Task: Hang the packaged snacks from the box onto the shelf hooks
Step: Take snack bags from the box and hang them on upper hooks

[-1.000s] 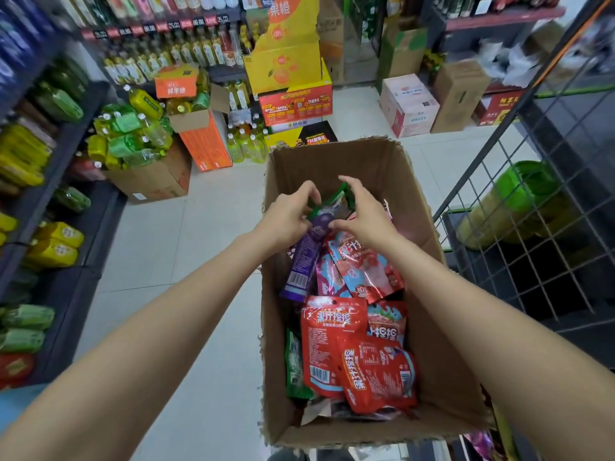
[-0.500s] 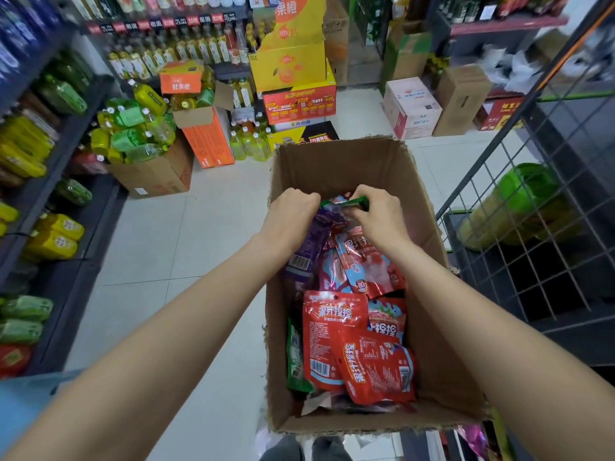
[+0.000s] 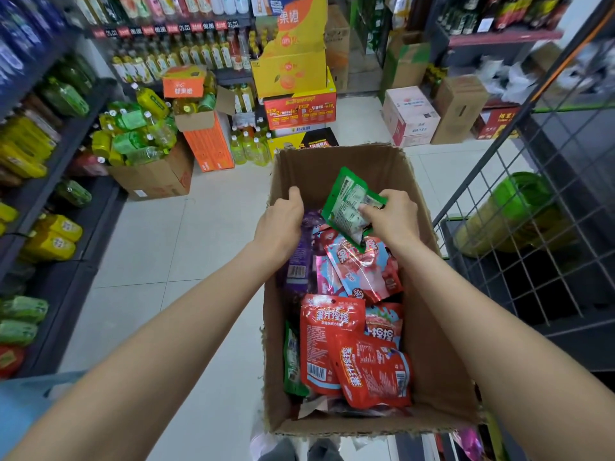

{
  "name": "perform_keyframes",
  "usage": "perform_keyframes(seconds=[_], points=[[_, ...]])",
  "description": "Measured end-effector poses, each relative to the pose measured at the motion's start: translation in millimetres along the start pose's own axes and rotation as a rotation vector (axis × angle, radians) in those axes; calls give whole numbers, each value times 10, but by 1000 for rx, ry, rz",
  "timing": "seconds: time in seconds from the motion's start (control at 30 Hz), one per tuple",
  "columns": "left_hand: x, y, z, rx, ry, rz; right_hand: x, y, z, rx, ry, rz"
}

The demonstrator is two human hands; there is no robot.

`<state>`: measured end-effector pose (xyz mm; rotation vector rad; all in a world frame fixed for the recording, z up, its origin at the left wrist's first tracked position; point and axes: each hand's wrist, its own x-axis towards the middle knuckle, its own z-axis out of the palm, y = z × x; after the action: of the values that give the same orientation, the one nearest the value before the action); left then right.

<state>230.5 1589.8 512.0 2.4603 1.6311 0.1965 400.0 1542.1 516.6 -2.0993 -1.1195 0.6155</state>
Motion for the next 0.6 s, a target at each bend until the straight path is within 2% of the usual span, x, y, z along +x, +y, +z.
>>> perform_keyframes(seconds=[0.1,0.33,0.47,0.6], points=[[-14,28,-8,37,-41,6,-32,6,-15,3,-25,46],[-153,206,165,217,-114,54,-157,140,144,-194,-345,90],[-288,202,282,155,-147,49,-238,215,283,-254,-525,103],[-266,137,248,62,-239,-21,-298,209,372,-292,-512,84]])
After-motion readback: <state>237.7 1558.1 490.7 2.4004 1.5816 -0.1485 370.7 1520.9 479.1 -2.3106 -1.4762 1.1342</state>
